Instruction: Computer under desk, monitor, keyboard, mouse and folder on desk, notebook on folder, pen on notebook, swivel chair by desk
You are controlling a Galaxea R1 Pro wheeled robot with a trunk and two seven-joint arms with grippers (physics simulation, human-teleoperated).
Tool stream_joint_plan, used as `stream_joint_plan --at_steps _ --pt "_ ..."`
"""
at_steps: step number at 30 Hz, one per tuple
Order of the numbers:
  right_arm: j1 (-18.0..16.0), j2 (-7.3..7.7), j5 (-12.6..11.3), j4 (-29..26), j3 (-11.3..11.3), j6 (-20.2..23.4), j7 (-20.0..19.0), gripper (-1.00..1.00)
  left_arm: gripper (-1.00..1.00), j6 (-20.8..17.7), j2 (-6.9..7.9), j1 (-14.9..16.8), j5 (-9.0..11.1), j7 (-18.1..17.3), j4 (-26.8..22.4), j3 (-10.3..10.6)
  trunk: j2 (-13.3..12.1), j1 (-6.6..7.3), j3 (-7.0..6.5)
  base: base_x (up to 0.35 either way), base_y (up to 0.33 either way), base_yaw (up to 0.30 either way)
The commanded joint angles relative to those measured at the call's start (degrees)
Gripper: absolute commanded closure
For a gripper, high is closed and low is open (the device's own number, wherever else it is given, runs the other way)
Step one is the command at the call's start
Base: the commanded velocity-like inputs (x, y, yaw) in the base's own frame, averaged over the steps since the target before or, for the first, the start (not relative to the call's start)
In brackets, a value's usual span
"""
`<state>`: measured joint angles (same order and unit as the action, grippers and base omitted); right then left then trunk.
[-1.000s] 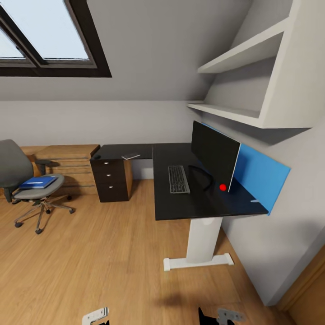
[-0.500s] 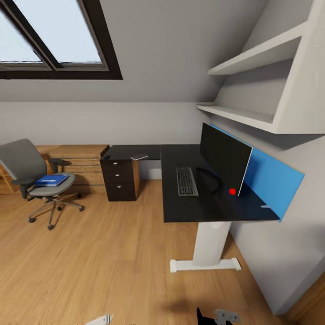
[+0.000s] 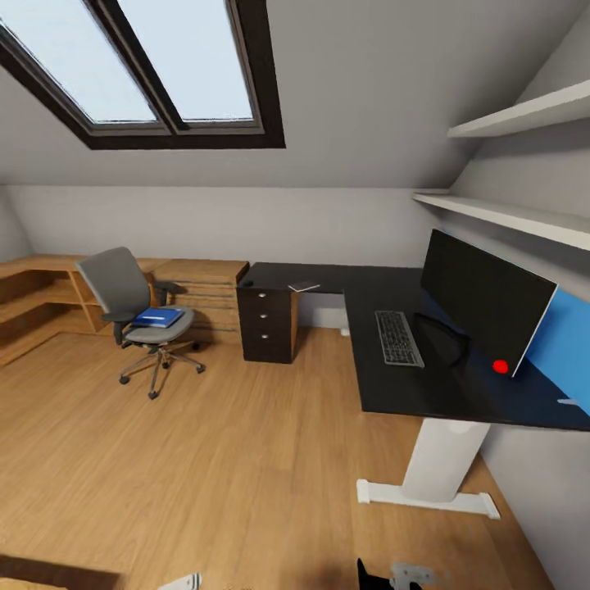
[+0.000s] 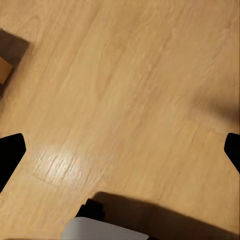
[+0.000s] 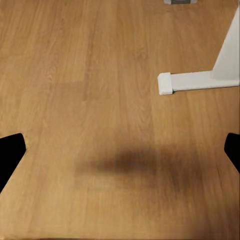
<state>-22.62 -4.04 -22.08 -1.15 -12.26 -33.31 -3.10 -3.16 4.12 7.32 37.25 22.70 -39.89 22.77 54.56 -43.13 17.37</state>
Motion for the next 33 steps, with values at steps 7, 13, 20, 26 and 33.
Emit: stream_joint_plan --at_steps 7,13,20,26,33 --pt "-0.05 -0.01 -0.62 0.1 -0.22 -0.26 -0.32 -1.0 -1.0 -0.21 0.09 0.06 0.25 0.5 -0.1 0.43 -2.76 1.54 -1.19 0.0 0.326 0.275" --pt "-0.05 -0.01 -0.62 0.1 -0.22 -0.26 -0.32 -1.0 -1.0 -0.26 0.05 0.06 0.2 0.45 -0.07 0.43 -5.17 2.85 -2.27 0.0 0.329 0.274" --pt "-0.05 0.05 -0.66 0.1 -0.16 -0.3 -0.33 -1.0 -1.0 0.12 -0.16 0.07 -0.36 0.73 -0.09 0.63 -5.97 3.29 -2.63 0.0 0.101 0.099" --pt "-0.05 0.08 -0.68 0.1 -0.14 -0.33 -0.33 -1.0 -1.0 0.46 -0.19 0.06 -0.56 0.75 -0.08 0.75 -5.97 3.29 -2.63 0.019 0.011 0.011" --pt "-0.05 0.08 -0.67 0.1 -0.13 -0.34 -0.33 -1.0 -1.0 0.52 -0.25 0.07 -0.59 0.69 -0.04 0.78 -5.97 3.29 -2.63 0.245 0.001 0.001"
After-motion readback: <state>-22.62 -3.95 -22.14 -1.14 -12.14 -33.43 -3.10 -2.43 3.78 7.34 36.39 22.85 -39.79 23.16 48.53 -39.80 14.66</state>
